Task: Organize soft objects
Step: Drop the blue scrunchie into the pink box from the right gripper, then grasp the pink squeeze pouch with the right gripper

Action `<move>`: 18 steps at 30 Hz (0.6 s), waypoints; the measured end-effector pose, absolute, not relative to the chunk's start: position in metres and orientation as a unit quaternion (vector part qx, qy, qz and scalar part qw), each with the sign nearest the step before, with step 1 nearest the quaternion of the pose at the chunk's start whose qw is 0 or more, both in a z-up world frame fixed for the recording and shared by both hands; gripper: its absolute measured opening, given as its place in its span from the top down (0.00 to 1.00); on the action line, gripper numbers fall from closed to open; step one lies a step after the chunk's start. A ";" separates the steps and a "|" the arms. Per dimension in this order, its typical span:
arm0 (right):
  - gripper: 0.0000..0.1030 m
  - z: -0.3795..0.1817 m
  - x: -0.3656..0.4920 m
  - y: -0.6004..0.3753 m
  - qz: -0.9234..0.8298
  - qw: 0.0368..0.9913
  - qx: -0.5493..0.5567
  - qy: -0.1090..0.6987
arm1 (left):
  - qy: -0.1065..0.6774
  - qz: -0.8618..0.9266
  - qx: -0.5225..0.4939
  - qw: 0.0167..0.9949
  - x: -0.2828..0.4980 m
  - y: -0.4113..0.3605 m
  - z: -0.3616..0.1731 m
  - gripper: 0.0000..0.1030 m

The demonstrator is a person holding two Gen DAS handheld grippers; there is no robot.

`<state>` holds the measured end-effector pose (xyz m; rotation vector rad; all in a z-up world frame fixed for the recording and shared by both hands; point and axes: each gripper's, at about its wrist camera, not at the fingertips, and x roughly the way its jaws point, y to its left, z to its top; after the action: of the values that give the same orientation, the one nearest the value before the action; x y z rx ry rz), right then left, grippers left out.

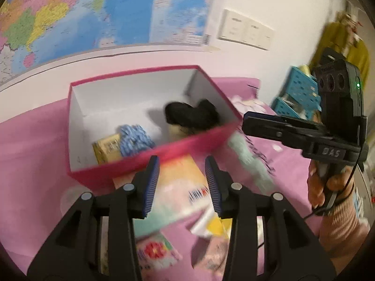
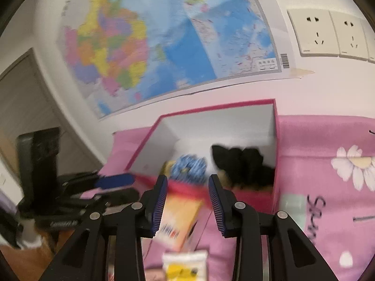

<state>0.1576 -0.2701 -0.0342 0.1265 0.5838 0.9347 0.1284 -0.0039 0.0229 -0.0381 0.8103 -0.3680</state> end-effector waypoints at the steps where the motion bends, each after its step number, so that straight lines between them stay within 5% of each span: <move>1: 0.58 -0.038 0.147 -0.275 0.447 0.848 0.053 0.280 | 0.393 -0.186 -0.014 0.900 0.121 -0.005 0.021 0.59; 18: 0.55 -0.151 0.056 -0.274 0.480 0.767 0.046 0.423 | 0.494 -0.241 0.010 0.835 0.069 -0.029 -0.066 0.59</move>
<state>0.0555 -0.2741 -0.1508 0.1007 0.9179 1.0413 0.0691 -0.0290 -0.0660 0.0221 1.0467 -0.5099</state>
